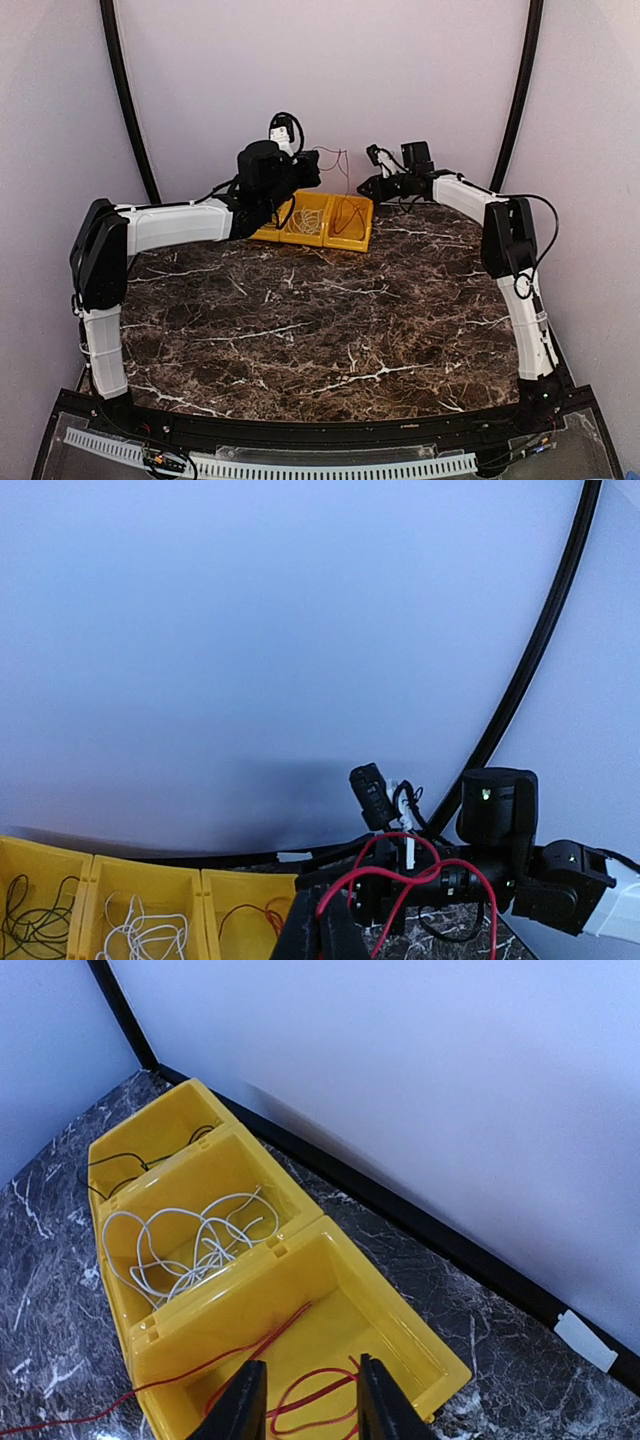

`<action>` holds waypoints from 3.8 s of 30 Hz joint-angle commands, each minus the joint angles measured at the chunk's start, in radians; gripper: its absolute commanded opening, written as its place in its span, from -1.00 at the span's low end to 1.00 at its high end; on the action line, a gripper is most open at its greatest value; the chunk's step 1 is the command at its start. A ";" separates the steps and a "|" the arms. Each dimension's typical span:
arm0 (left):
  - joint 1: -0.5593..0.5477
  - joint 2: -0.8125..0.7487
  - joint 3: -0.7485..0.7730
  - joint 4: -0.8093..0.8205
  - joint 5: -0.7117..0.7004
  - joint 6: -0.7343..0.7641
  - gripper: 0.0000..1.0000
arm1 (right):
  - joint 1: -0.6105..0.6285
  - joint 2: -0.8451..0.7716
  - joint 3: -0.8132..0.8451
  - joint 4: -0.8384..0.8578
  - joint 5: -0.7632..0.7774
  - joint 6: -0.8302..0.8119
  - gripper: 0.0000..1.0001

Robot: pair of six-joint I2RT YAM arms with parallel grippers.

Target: Untangle the cables

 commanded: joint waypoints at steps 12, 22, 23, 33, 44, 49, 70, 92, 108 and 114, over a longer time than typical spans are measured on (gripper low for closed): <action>0.009 0.168 0.170 0.116 0.025 0.023 -1.00 | -0.136 -0.583 -0.673 0.043 -0.113 0.031 -0.15; 0.032 0.357 0.413 0.023 0.031 0.015 -1.00 | -0.168 -1.234 -1.312 -0.109 -0.192 -0.357 -0.08; 0.035 0.375 0.463 0.004 0.033 0.009 -1.00 | -0.169 -1.288 -1.356 -0.118 -0.178 -0.372 -0.07; 0.036 0.670 0.755 -0.083 -0.081 -0.080 -1.00 | -0.188 -1.488 -1.533 -0.061 -0.161 -0.366 0.00; 0.035 0.784 0.787 -0.090 -0.067 -0.194 -1.00 | -0.189 -1.426 -1.533 -0.073 -0.172 -0.393 0.01; 0.034 0.769 0.763 -0.105 -0.058 -0.191 -1.00 | -0.189 -1.418 -1.533 -0.074 -0.163 -0.399 0.01; 0.007 0.613 0.555 -0.167 0.004 -0.220 -0.69 | -0.189 -1.408 -1.533 -0.084 -0.169 -0.407 0.02; 0.012 -0.005 -0.102 -0.264 0.016 -0.090 0.02 | -0.189 -1.436 -1.519 -0.033 -0.060 -0.388 0.07; 0.014 -0.513 -0.339 -0.676 -0.071 0.231 0.04 | -0.188 -1.328 -1.234 0.125 0.291 -0.006 0.97; 0.013 -0.667 -0.401 -0.676 -0.056 0.200 0.12 | -0.188 -1.399 -1.206 0.112 0.250 0.006 0.97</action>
